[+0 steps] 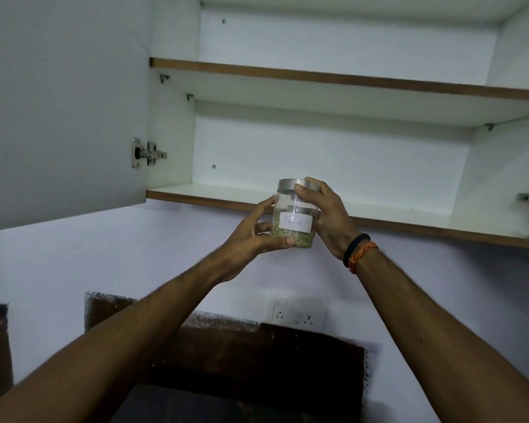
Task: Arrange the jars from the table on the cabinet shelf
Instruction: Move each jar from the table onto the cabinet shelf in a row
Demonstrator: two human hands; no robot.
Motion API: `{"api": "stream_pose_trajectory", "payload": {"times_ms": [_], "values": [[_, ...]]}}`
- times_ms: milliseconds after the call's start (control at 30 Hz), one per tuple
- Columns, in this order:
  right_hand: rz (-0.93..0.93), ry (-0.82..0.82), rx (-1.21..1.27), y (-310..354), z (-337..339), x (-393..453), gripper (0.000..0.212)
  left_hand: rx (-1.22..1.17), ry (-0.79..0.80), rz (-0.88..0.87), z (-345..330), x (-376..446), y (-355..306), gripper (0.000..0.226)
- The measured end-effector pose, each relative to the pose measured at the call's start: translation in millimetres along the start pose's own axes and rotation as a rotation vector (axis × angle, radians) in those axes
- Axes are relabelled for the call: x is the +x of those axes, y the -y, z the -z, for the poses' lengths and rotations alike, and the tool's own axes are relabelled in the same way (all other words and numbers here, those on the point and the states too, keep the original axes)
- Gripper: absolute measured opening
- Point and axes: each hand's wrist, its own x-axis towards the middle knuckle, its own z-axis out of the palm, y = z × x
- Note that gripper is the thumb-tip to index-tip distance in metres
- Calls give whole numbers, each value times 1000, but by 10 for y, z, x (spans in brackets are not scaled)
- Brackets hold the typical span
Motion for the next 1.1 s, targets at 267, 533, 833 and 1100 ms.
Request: {"api": "stream_pose_trajectory", "payload": {"times_ms": [267, 533, 833, 1100], "values": [[-7, -12, 21, 144, -78, 409, 44, 71, -8, -50, 239, 356, -168, 95], [3, -19, 75, 35, -112, 635, 47, 96, -22, -13, 453, 657, -223, 69], [4, -43, 96, 79, -210, 865, 51, 271, -73, -61, 646, 1074, -615, 59], [18, -42, 93, 116, -355, 1028, 50, 325, -75, -134, 826, 1250, -654, 42]]}}
